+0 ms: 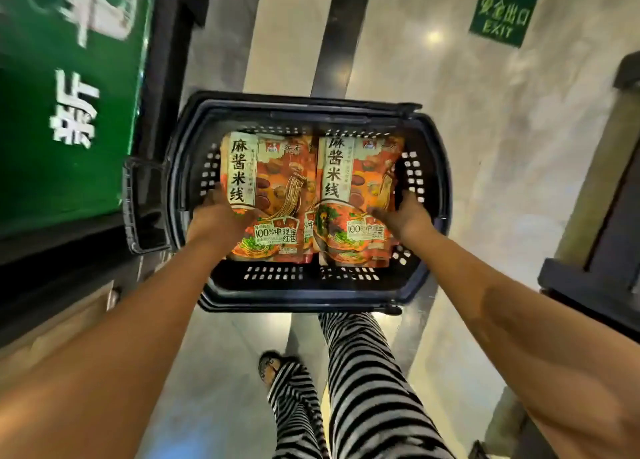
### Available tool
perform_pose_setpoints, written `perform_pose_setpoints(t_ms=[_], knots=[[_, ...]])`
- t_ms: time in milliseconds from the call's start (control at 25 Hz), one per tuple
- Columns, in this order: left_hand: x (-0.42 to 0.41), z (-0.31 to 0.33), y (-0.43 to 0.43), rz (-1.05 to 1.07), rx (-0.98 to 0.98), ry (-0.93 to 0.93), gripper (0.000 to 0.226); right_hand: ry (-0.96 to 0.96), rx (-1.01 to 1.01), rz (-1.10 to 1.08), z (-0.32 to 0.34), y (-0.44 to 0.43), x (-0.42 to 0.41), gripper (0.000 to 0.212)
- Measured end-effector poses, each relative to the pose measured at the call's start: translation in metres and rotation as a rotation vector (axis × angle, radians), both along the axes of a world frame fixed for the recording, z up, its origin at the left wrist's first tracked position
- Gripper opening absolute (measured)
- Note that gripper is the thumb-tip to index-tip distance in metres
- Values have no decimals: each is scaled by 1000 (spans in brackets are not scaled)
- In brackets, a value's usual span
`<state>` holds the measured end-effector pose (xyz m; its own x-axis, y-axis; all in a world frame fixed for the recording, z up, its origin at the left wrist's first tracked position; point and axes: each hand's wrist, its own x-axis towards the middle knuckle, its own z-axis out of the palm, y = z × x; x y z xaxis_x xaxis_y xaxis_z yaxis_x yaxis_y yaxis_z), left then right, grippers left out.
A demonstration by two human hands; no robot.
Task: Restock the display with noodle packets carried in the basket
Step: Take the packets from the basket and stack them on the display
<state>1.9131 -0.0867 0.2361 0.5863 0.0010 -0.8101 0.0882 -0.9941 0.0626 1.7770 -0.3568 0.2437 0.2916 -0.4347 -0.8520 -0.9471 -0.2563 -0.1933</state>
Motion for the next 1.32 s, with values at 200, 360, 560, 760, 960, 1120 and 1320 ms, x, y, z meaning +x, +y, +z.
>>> perform_pose_setpoints(t_ms=[200,360,560,760,960,1120,1320], knots=[[-15,-66,-5,162,-1,-133,107,-12,-68,-259,-74,9,16,84],[-10,-79,-5,368,-13,-169,112,-65,-226,-360,-90,25,9,81],[4,-80,-2,581,-111,-38,97,-19,-137,-359,-93,17,12,93],[1,-68,-10,751,-206,204,124,-136,154,-612,-79,12,18,39],[-14,-37,-18,784,-230,206,102,-139,268,-706,-46,10,13,47],[-20,36,5,814,-276,185,87,-164,326,-696,22,7,4,43],[-46,152,65,869,-404,152,35,-245,445,-555,120,40,6,48]])
